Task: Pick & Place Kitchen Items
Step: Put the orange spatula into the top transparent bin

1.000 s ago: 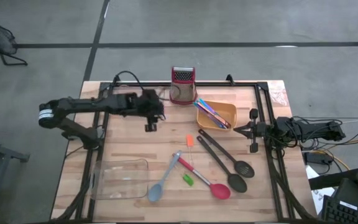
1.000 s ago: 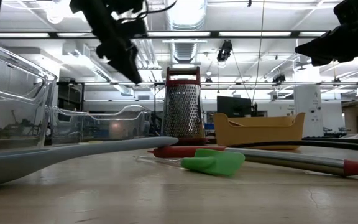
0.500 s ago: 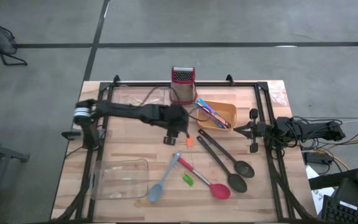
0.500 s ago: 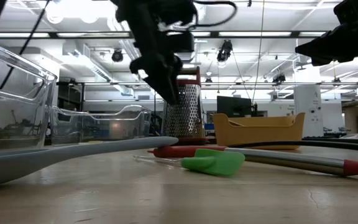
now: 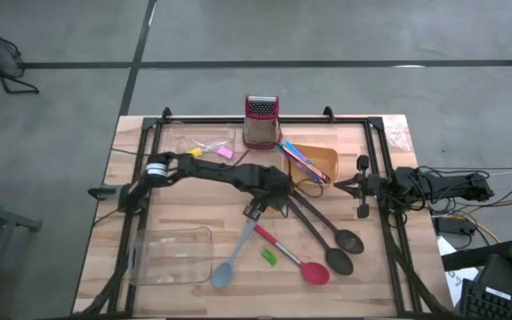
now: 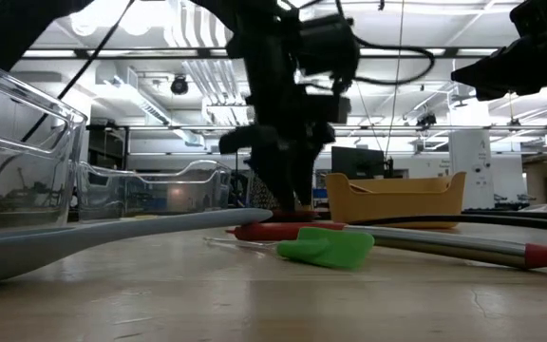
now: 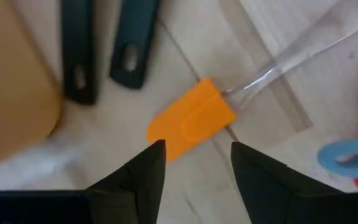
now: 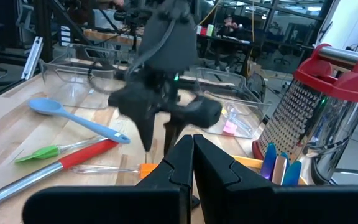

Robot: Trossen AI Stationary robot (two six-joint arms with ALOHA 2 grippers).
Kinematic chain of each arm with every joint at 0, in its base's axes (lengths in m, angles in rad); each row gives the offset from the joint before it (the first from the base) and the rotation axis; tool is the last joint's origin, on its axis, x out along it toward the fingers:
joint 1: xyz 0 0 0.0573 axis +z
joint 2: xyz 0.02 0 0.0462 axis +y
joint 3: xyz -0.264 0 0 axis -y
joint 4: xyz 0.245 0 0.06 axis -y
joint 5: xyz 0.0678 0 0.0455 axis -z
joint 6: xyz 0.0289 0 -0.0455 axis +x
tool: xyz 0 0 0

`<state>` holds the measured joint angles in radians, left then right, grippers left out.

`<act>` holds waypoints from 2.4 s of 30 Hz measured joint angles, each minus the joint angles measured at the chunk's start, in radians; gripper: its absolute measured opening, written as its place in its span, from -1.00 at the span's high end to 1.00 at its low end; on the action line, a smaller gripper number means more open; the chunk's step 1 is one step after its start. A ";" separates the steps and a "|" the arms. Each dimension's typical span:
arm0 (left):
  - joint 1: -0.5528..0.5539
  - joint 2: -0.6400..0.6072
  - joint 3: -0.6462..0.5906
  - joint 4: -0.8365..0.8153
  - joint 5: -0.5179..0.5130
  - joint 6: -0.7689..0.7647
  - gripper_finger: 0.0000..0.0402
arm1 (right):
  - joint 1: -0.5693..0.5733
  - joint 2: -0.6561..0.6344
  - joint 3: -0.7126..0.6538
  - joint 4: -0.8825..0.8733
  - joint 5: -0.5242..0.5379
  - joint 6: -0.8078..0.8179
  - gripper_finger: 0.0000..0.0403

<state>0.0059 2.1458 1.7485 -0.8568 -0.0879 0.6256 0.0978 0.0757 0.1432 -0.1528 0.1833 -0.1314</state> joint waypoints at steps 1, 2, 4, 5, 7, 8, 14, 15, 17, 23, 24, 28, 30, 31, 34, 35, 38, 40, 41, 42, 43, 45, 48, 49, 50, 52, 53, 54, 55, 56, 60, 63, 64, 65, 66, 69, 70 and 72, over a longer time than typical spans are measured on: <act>-0.004 0.013 0.007 0.001 0.000 0.022 0.06 | 0.000 0.000 0.000 0.000 0.000 0.000 0.96; -0.011 0.024 0.015 0.002 -0.001 0.042 0.06 | 0.000 0.000 0.000 0.000 0.000 0.000 0.96; -0.021 0.033 0.017 0.012 -0.023 0.071 0.06 | 0.000 0.000 0.000 0.000 0.000 0.000 0.96; -0.026 0.036 0.017 0.026 -0.051 0.085 0.06 | 0.000 0.000 0.000 0.000 0.000 0.000 0.96; -0.030 0.036 0.016 0.029 -0.078 0.121 0.06 | 0.000 0.000 0.000 0.000 0.000 0.000 0.96; -0.030 0.037 0.015 0.034 -0.079 0.134 0.06 | 0.000 0.000 0.000 0.000 0.000 0.000 0.96; -0.023 0.058 0.015 0.072 -0.082 0.188 0.06 | 0.000 0.000 0.000 0.000 0.000 0.000 0.96; -0.021 0.062 0.016 0.072 -0.080 0.190 0.06 | 0.000 0.000 0.000 0.000 0.000 0.000 0.96; -0.018 0.071 0.017 0.073 -0.071 0.201 0.06 | 0.000 0.000 0.000 0.000 0.000 0.000 0.96; -0.016 0.090 0.020 0.054 -0.036 0.215 0.06 | 0.000 0.000 0.000 0.000 0.000 0.000 0.96; -0.016 0.091 0.020 0.047 -0.032 0.212 0.06 | 0.000 0.000 0.000 0.000 0.000 0.000 0.96; -0.011 0.090 0.018 0.016 0.029 0.154 0.08 | 0.000 0.000 0.000 0.000 0.000 0.000 0.96; -0.010 0.093 0.016 -0.007 0.073 0.129 0.13 | 0.000 0.000 0.000 0.000 0.000 0.000 0.96; -0.011 0.094 0.017 -0.009 0.086 0.119 0.16 | 0.000 0.000 0.000 0.000 0.000 0.000 0.96; -0.012 0.094 0.016 -0.018 0.109 0.085 0.30 | 0.000 0.000 0.000 0.000 0.000 0.000 0.96; -0.011 0.094 0.017 -0.019 0.112 0.081 0.36 | 0.000 0.000 0.000 0.000 0.000 0.000 0.96; -0.010 0.093 0.021 -0.023 0.116 0.062 0.49 | 0.000 0.000 0.000 0.000 0.000 0.000 0.96; -0.008 0.093 0.024 -0.026 0.118 0.050 0.56 | 0.000 0.000 0.000 0.000 0.000 0.000 0.96; -0.008 0.093 0.025 -0.027 0.120 0.047 0.58 | 0.000 0.000 0.000 0.000 0.000 0.000 0.96; -0.008 0.093 0.026 -0.027 0.120 0.044 0.59 | 0.000 0.000 0.000 0.000 0.000 0.000 0.96; -0.008 0.092 0.026 -0.027 0.120 0.037 0.60 | 0.000 0.000 0.000 0.000 0.000 0.000 0.96; -0.008 0.091 0.026 -0.027 0.120 0.028 0.60 | 0.000 0.000 0.000 0.000 0.000 0.000 0.96; -0.008 0.091 0.026 -0.027 0.120 0.024 0.60 | 0.000 0.000 0.000 0.000 0.000 0.000 0.96; -0.008 0.090 0.026 -0.026 0.120 0.023 0.62 | 0.000 0.000 0.000 0.000 0.000 0.000 0.96; -0.008 0.090 0.026 -0.027 0.120 0.021 0.63 | 0.000 0.000 0.000 0.000 0.000 0.000 0.96; -0.008 0.090 0.026 -0.027 0.120 0.016 0.68 | 0.000 0.000 0.000 0.000 0.000 0.000 0.96; -0.008 0.089 0.026 -0.027 0.120 0.016 0.72 | 0.000 0.000 0.000 0.000 0.000 0.000 0.96; -0.008 0.088 0.025 -0.027 0.120 0.013 0.75 | 0.000 0.000 0.000 0.000 0.000 0.000 0.96; -0.008 0.087 0.025 -0.027 0.121 0.012 0.79 | 0.000 0.000 0.000 0.000 0.000 0.000 0.96; -0.008 0.087 0.025 -0.027 0.121 0.012 0.84 | 0.000 0.000 0.000 0.000 0.000 0.000 0.96; -0.008 0.077 0.024 -0.027 0.125 0.012 0.98 | 0.000 0.000 0.000 0.000 0.000 0.000 0.96; -0.006 0.064 0.022 -0.024 0.124 0.015 0.99 | 0.000 0.000 0.000 0.000 0.000 0.000 0.96; -0.006 0.059 0.022 -0.026 0.124 0.015 0.99 | 0.000 0.000 0.000 0.000 0.000 0.000 0.96; -0.006 0.054 0.022 -0.029 0.122 0.015 0.99 | 0.000 0.000 0.000 0.000 0.000 0.000 0.96; -0.006 0.052 0.025 -0.036 0.116 0.015 0.99 | 0.000 0.000 0.000 0.000 0.000 0.000 0.96; -0.003 0.050 0.037 -0.038 0.108 0.002 0.98 | 0.000 0.000 0.000 0.000 0.000 0.000 0.96; 0.000 0.049 0.042 -0.038 0.105 -0.012 0.95 | 0.000 0.000 0.000 0.000 0.000 0.000 0.96; 0.003 0.046 0.045 -0.030 0.104 -0.030 0.87 | 0.000 0.000 0.000 0.000 0.000 0.000 0.96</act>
<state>0.0089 2.1918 1.7935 -0.8871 0.0166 0.5961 0.0978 0.0757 0.1432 -0.1524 0.1829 -0.1314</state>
